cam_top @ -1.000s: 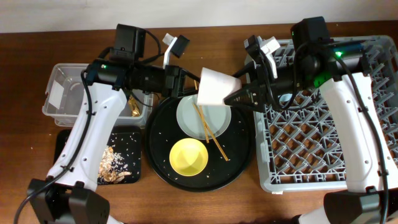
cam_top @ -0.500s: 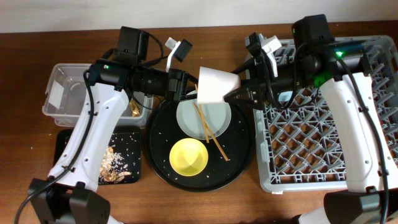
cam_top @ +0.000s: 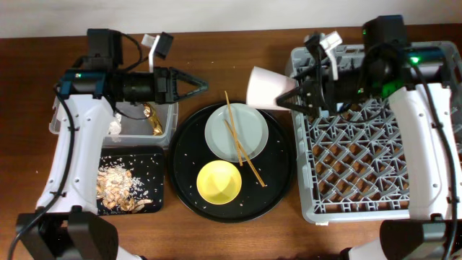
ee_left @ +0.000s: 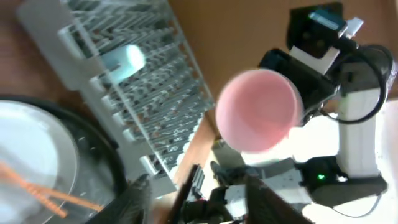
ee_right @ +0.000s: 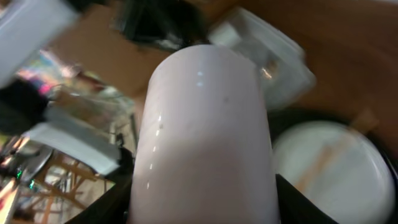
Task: Sort waste into correct bins and load items into the dishwasher rack
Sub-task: 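Place the pink cup upright in the rack with the right gripper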
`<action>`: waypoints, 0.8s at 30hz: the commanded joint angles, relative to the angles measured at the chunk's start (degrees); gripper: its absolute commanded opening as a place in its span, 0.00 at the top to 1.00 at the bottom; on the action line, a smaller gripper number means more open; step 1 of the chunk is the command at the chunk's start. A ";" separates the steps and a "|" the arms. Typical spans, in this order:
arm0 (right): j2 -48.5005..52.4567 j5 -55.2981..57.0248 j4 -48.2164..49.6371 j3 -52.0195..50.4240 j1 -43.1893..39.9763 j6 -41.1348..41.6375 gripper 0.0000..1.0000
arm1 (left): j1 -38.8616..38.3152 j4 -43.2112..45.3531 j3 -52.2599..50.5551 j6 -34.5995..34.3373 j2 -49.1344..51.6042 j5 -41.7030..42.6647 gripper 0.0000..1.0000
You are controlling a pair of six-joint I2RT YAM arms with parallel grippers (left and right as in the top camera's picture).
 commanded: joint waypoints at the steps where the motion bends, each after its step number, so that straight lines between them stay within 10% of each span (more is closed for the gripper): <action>1: -1.03 15.65 -2.75 0.90 -2.62 10.21 0.50 | 0.00 -2.12 0.04 0.02 -0.39 -7.74 0.35; 11: -0.96 59.14 -5.40 -0.68 -3.32 33.35 0.51 | -3.93 -6.34 0.04 0.00 -0.39 -24.35 0.34; 24: 0.28 66.66 1.60 -14.56 -3.34 38.51 0.51 | -7.89 -8.20 0.04 0.00 -0.39 -34.51 0.02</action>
